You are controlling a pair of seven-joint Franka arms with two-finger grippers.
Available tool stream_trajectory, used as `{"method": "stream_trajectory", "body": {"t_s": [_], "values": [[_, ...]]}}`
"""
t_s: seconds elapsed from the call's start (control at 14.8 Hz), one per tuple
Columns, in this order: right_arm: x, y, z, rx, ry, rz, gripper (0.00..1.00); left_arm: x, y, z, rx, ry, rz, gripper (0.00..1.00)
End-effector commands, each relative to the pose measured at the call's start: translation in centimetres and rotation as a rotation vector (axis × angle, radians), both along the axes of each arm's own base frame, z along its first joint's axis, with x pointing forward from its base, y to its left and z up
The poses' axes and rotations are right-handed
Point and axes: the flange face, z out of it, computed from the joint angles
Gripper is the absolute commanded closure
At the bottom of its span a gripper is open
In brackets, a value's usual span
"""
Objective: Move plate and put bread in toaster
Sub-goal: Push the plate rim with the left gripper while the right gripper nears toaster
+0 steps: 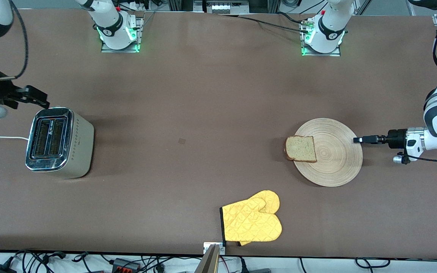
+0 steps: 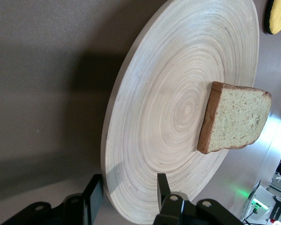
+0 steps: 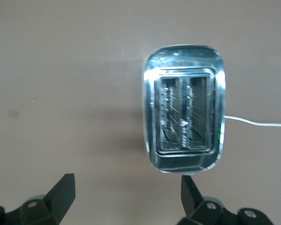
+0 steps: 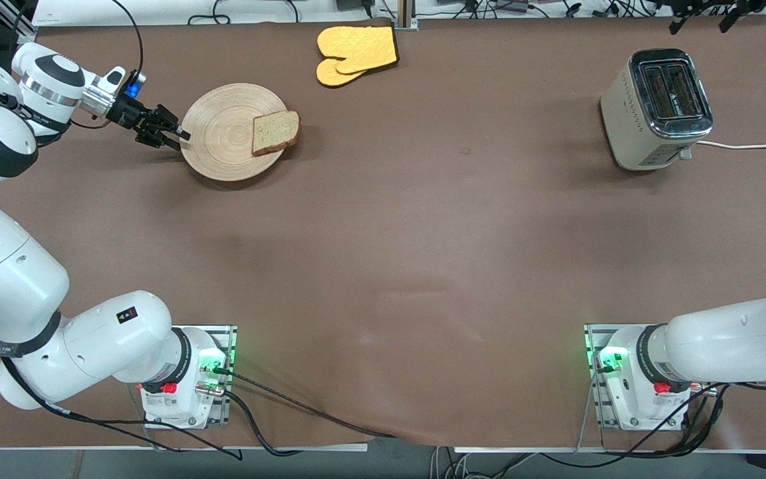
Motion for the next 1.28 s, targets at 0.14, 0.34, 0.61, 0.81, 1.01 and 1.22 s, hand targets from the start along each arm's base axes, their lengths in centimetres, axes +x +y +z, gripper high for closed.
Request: {"method": "stream_trajectory", "body": {"t_s": [0.14, 0.34, 0.61, 0.81, 1.01, 1.22], "values": [[0.5, 5.3, -2.8, 0.003, 0.0, 0.074, 0.0, 0.2, -0.3, -0.6, -0.029, -0.045, -0.036, 0.5], [1.9, 8.3, -6.1, 0.026, 0.011, 0.108, 0.0, 0.2, -0.3, -1.0, -0.03, -0.045, -0.037, 0.5], [2.6, 10.3, -7.3, 0.068, 0.001, 0.12, 0.0, 0.2, -0.5, -1.7, -0.031, -0.041, -0.034, 0.6], [2.9, 11.3, -6.8, 0.071, -0.038, 0.132, 0.0, 0.3, -0.8, -1.6, -0.043, -0.032, -0.021, 0.91], [2.9, 11.4, -6.7, 0.075, -0.044, 0.132, 0.0, 0.4, -1.3, -1.5, -0.072, -0.014, -0.001, 0.99], [2.9, 12.2, -6.4, 0.076, -0.051, 0.145, 0.0, 0.6, -3.4, -1.4, -0.161, 0.02, 0.025, 0.99]]}}
